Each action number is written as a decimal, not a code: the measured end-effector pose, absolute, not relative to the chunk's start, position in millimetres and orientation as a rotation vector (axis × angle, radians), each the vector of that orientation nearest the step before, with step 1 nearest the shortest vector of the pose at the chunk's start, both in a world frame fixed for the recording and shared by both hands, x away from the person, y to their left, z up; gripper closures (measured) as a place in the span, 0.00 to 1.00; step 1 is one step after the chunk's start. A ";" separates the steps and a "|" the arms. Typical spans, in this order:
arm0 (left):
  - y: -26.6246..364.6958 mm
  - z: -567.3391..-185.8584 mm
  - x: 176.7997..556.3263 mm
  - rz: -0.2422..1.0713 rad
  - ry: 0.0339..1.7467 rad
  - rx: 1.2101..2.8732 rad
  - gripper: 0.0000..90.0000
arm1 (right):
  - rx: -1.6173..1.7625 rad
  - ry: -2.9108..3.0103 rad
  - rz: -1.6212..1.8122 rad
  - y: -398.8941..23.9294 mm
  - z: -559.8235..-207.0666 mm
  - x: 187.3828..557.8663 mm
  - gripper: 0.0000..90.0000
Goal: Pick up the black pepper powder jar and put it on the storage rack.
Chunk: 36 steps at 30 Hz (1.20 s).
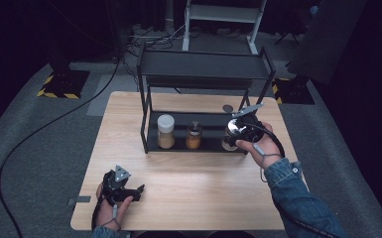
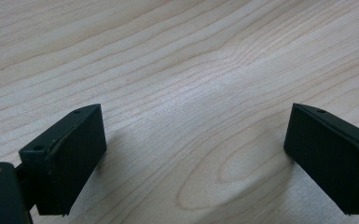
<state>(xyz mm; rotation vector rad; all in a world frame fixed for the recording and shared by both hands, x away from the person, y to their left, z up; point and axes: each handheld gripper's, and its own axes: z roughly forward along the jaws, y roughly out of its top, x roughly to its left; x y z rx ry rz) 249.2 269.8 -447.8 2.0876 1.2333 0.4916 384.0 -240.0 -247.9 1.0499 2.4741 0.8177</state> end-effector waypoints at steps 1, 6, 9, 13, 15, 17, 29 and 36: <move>269.8 -447.9 249.1 0.492 1.233 2.087 0.06 | 1.051 2.474 0.824 -238.9 -247.2 386.8 0.35; 269.8 -447.8 249.0 0.491 1.234 2.087 0.06 | 1.053 2.471 0.817 -231.9 -245.1 398.0 0.35; 269.9 -447.8 249.1 0.490 1.234 2.087 0.06 | 1.049 2.467 0.818 -229.2 -245.9 404.7 0.35; 270.0 -447.9 249.1 0.490 1.234 2.086 0.06 | 1.055 2.457 0.819 -226.8 -249.6 413.6 0.35; 270.0 -447.9 249.2 0.489 1.234 2.086 0.06 | 1.059 2.455 0.806 -224.0 -251.3 418.1 0.35; 270.0 -447.8 249.2 0.489 1.235 2.086 0.06 | 1.061 2.454 0.801 -222.2 -253.1 421.6 0.35; 270.0 -447.7 249.4 0.489 1.235 2.087 0.06 | 1.087 2.440 0.771 -212.0 -275.1 442.5 0.35; 269.9 -447.7 249.4 0.489 1.235 2.087 0.06 | 1.079 2.454 0.762 -203.8 -287.1 449.1 0.35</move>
